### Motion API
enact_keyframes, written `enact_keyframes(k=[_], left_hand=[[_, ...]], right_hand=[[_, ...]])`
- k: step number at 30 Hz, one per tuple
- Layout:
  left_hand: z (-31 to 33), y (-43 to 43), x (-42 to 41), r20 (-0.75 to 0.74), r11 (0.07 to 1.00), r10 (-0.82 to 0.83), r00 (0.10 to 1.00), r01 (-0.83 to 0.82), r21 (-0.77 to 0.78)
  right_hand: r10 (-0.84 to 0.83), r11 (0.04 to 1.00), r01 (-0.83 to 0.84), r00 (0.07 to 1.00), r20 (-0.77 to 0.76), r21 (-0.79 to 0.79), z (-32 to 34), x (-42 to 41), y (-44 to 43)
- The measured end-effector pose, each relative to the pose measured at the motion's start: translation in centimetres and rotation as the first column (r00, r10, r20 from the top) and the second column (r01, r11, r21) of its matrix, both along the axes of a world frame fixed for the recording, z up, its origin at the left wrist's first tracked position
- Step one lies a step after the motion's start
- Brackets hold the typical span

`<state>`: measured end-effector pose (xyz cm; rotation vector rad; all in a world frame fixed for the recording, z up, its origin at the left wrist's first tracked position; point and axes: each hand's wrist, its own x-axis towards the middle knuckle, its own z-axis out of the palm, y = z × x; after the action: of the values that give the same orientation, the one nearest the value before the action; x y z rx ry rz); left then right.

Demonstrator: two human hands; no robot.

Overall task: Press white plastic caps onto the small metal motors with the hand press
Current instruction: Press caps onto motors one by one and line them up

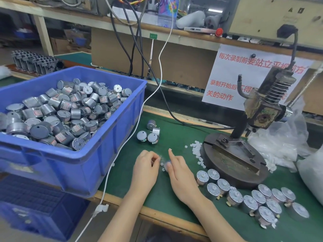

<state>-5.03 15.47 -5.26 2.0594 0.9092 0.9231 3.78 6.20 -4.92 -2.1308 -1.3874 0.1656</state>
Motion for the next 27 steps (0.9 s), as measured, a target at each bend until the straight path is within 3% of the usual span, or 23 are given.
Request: enact_keyframes(k=[16, 27], left_hand=[[0.03, -0.16, 0.09, -0.07, 0.999, -0.043, 0.997, 0.044, 0.012], [-0.03, -0.14, 0.23, -0.072, 1.0, 0.008, 0.997, -0.006, 0.026]], right_hand=[[-0.003, 0.995, 0.018, 0.988, 0.154, -0.099, 0.5, -0.41, 0.06], [0.121, 0.98, -0.075, 0.959, 0.256, -0.182, 0.77, -0.72, 0.84]])
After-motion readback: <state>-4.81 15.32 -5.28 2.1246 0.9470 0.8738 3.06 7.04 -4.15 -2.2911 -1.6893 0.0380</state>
